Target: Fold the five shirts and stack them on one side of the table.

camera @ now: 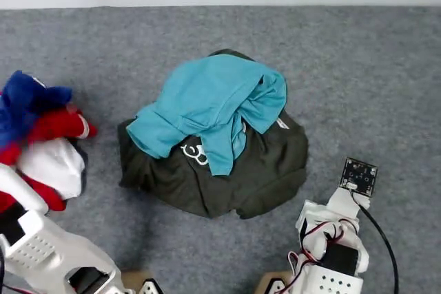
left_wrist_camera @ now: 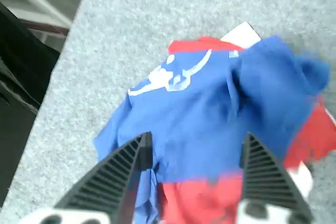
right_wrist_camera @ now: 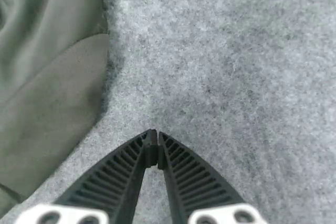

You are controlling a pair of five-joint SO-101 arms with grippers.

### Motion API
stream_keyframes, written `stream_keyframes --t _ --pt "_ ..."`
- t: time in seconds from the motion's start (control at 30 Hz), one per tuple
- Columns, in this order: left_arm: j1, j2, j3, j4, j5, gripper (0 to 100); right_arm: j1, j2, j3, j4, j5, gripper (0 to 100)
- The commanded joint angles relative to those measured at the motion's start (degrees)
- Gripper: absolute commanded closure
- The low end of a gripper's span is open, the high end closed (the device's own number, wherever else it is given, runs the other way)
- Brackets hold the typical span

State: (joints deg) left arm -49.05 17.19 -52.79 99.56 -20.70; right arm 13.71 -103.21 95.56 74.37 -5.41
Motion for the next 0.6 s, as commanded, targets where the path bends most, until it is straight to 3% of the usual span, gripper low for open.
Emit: stream_keyframes --t 0.0,0.17,0.57 --pt "1.49 -3.25 -3.21 0.88 -0.53 73 0.75 -0.66 0.88 0.48 -0.53 98.5" --pt "10.64 -3.16 -2.07 0.97 -0.62 73 0.75 -0.66 0.88 0.48 -0.53 98.5" --pt "48.97 -2.55 18.68 -0.88 -0.62 73 0.75 -0.66 0.88 0.48 -0.53 98.5"
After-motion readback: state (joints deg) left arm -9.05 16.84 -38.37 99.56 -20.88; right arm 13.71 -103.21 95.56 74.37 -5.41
